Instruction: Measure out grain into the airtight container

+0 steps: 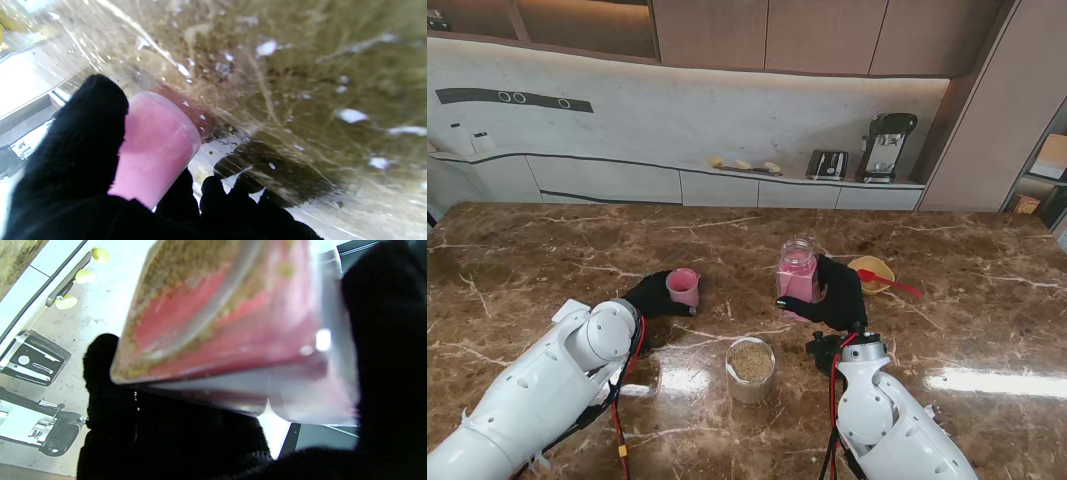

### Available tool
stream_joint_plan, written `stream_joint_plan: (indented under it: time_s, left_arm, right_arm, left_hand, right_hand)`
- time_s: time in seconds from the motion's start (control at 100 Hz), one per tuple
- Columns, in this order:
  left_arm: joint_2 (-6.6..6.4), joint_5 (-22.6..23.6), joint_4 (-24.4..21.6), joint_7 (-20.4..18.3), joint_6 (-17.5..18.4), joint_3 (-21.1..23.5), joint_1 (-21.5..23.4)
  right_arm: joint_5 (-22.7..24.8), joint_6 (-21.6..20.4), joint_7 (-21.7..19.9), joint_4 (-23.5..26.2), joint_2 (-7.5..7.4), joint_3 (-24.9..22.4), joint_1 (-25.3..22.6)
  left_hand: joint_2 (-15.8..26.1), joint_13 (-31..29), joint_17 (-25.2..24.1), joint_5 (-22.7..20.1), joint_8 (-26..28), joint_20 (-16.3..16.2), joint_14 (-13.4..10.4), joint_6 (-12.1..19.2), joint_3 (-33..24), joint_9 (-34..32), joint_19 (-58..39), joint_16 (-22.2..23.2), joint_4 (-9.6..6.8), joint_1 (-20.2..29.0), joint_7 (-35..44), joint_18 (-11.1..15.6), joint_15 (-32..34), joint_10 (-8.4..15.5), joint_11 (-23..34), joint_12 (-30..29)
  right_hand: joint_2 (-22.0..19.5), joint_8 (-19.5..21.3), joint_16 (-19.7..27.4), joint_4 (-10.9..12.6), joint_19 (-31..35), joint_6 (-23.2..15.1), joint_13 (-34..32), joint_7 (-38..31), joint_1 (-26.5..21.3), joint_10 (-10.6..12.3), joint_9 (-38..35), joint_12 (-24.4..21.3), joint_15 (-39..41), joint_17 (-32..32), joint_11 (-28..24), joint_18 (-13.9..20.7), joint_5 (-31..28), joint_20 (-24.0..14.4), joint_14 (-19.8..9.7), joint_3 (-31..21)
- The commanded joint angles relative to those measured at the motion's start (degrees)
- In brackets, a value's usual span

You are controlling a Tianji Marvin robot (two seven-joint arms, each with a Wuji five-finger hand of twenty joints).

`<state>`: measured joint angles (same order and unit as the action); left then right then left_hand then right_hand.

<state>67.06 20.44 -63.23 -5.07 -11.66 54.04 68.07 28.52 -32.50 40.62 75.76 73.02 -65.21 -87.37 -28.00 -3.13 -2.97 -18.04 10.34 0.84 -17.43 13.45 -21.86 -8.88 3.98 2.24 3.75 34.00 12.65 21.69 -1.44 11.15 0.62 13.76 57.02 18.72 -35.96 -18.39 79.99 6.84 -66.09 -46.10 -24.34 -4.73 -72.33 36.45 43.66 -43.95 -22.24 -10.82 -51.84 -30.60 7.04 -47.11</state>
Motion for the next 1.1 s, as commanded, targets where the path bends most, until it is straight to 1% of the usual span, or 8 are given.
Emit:
stream_joint_plan:
  time_s: [0.0, 0.1, 0.22, 0.73, 0.79, 0.88, 0.98, 1.09]
  left_arm:
    - [-1.34, 0.15, 1.97, -0.75, -0.32, 0.42, 1.74]
    - [-1.56, 0.82, 1.32, -0.63, 0.38, 1.27, 2.24]
    - [-2.09, 1.54, 0.27, -1.51, 1.36, 2.49, 2.86]
    - [-5.51, 11.88, -12.03, -6.58, 6.62, 14.19, 8.62]
    - [-5.79, 13.06, -14.45, -7.22, 7.14, 15.97, 9.61]
    - [-6.59, 15.64, -18.55, -9.96, 8.57, 18.99, 11.16]
    - [-7.49, 17.78, -23.25, -14.20, 9.68, 22.48, 12.95]
    - [-8.81, 21.27, -28.54, -20.89, 11.72, 26.79, 14.96]
  right_arm:
    - [-0.18, -0.04, -0.53, -0.15, 0.21, -0.03, -0.32]
    - [-0.15, -0.13, -0.47, -0.14, 0.22, -0.07, -0.34]
    - [-0.13, -0.25, -0.50, -0.11, 0.21, -0.11, -0.37]
    - [-0.13, -0.89, -0.34, -0.11, 0.26, -0.61, -0.52]
    - [-0.14, -0.97, -0.33, -0.18, 0.28, -0.60, -0.50]
    - [-0.07, -1.16, -0.26, -0.25, 0.29, -0.70, -0.51]
    - [-0.03, -1.45, -0.05, -0.33, 0.33, -1.00, -0.57]
    - [0.09, -1.82, 0.18, -0.46, 0.37, -1.32, -0.62]
  left_hand:
    - [-3.95, 0.45, 1.60, 2.71, -1.49, -0.59, 11.30, -1.08, -2.69, 1.42, -2.61, 3.55, 1.92, -2.52, -1.84, -20.31, 0.53, -2.77, 0.02, 1.47]
    - [-8.22, 0.35, 1.52, 4.81, -1.65, -0.80, 11.85, -2.25, -7.08, 1.46, -2.82, 5.94, 3.14, -4.09, -2.25, -21.23, 1.34, -2.95, 0.75, 3.21]
    - [-11.79, 0.09, 1.26, 8.57, 0.81, -7.11, 12.20, -0.36, -11.38, 1.39, -5.01, 11.98, 4.32, -5.65, -1.51, -22.25, 2.85, -2.99, 1.29, 5.57]
    - [-13.02, 0.12, 0.40, 8.93, 3.07, -18.26, 13.81, -1.40, -14.60, 1.29, -8.66, 17.29, 5.34, -6.94, -2.67, -23.04, 4.00, -3.23, 1.29, 6.03]
    - [-10.58, 0.48, -0.51, 9.09, 4.49, -23.59, 15.59, -1.77, -12.30, 1.31, -10.84, 19.83, 4.82, -5.79, -1.12, -25.02, 4.75, -3.89, 1.57, 6.16]
    - [-8.03, -1.18, -2.08, 9.36, 8.07, -40.02, 19.09, -1.60, -10.22, 1.56, -17.77, 24.24, 4.04, -4.84, 2.00, -30.20, 7.08, -5.50, 1.52, 6.60]
    - [-6.76, -3.27, -0.83, 9.41, 11.62, -43.24, 19.58, -1.32, -9.23, 1.68, -20.35, 26.67, 3.59, -4.25, 5.30, -31.51, 9.33, -6.06, 1.58, 7.41]
    - [-5.85, -9.28, 1.40, 6.22, 14.81, -45.71, 21.64, -2.21, -8.01, 0.61, -26.09, 37.43, 3.03, -3.76, 9.07, -33.10, 15.94, -7.15, 5.76, 12.72]
  right_hand:
    - [-11.18, 2.13, -0.62, 3.72, 1.32, -22.60, -2.86, -8.76, -19.92, 9.81, -3.25, 1.60, 2.47, -0.02, -4.78, 2.13, -7.33, -0.08, -7.07, -21.14]
    - [-11.18, 2.12, -0.61, 3.71, 1.32, -22.52, -2.87, -8.79, -19.92, 9.78, -3.28, 1.59, 2.49, -0.02, -4.79, 2.13, -7.36, -0.08, -7.08, -21.13]
    - [-11.15, 2.10, -0.59, 3.71, 1.32, -22.42, -2.88, -8.85, -19.93, 9.82, -3.28, 1.58, 2.52, -0.02, -4.79, 2.13, -7.37, -0.08, -7.01, -21.15]
    - [-11.01, 1.86, -0.52, 3.75, 1.30, -22.33, -2.85, -8.97, -20.06, 9.82, -3.42, 1.57, 2.57, 0.02, -4.87, 2.11, -7.70, -0.08, -6.91, -21.23]
    - [-11.02, 1.85, -0.51, 3.74, 1.30, -22.33, -2.84, -9.01, -20.01, 9.78, -3.37, 1.55, 2.57, 0.03, -4.85, 2.09, -7.74, -0.08, -6.90, -21.23]
    - [-11.02, 1.80, -0.50, 3.75, 1.29, -22.34, -2.85, -9.03, -20.01, 9.83, -3.35, 1.55, 2.57, 0.03, -4.84, 2.08, -7.68, -0.08, -6.95, -21.27]
    - [-11.02, 1.76, -0.49, 3.73, 1.29, -22.35, -2.85, -9.06, -19.99, 9.86, -3.41, 1.56, 2.57, 0.03, -4.88, 2.08, -7.67, -0.08, -6.93, -21.26]
    - [-11.03, 1.71, -0.49, 3.71, 1.29, -22.40, -2.87, -9.03, -19.94, 9.83, -3.37, 1.56, 2.58, 0.03, -4.87, 2.08, -7.61, -0.08, -6.98, -21.24]
